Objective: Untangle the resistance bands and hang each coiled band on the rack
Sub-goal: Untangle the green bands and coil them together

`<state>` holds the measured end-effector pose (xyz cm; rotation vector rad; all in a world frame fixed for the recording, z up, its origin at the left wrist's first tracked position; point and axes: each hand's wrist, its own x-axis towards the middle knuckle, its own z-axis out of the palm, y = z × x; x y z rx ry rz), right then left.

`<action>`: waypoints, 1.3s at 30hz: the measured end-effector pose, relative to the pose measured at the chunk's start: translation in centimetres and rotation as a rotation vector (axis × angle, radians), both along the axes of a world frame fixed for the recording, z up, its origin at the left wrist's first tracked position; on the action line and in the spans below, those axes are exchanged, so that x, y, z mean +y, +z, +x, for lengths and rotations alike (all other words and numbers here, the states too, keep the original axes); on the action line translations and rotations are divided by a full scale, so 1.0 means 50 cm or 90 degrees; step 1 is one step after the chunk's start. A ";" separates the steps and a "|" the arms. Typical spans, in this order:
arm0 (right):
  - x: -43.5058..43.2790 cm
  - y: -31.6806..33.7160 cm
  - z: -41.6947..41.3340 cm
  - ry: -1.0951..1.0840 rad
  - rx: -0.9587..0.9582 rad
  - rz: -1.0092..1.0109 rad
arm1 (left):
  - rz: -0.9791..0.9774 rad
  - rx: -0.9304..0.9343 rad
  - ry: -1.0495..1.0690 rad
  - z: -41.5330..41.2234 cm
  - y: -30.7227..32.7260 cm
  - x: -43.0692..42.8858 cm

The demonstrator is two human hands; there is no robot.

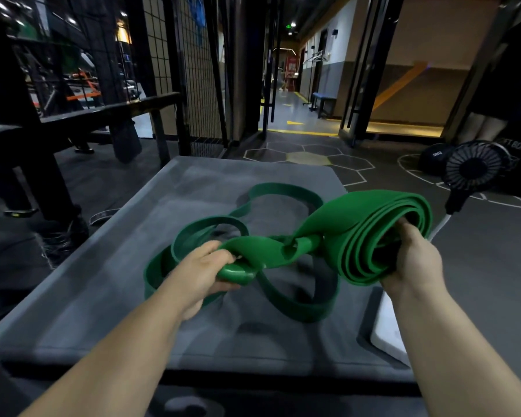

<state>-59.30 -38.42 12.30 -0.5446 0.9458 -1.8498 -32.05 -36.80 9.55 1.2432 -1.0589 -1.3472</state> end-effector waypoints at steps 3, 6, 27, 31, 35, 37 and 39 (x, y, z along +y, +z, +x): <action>0.002 -0.003 -0.014 -0.051 -0.009 0.014 | 0.039 0.028 0.008 0.013 0.000 -0.003; 0.008 -0.005 -0.021 -0.066 -0.015 0.019 | 0.093 -0.008 -0.029 0.036 0.002 -0.005; 0.043 0.015 0.015 0.477 0.386 -0.221 | -0.119 0.097 0.124 0.016 0.000 -0.027; 0.058 0.018 0.047 0.524 0.577 -0.195 | -0.238 -0.128 0.034 -0.010 0.005 -0.010; 0.068 0.006 0.086 0.481 0.688 -0.174 | -0.287 -0.230 -0.075 -0.034 0.013 -0.001; 0.070 0.004 0.094 0.449 0.700 -0.162 | -0.278 -0.202 -0.105 -0.037 0.015 -0.002; 0.071 0.004 0.096 0.426 0.689 -0.158 | -0.227 -0.091 -0.117 -0.031 0.026 0.009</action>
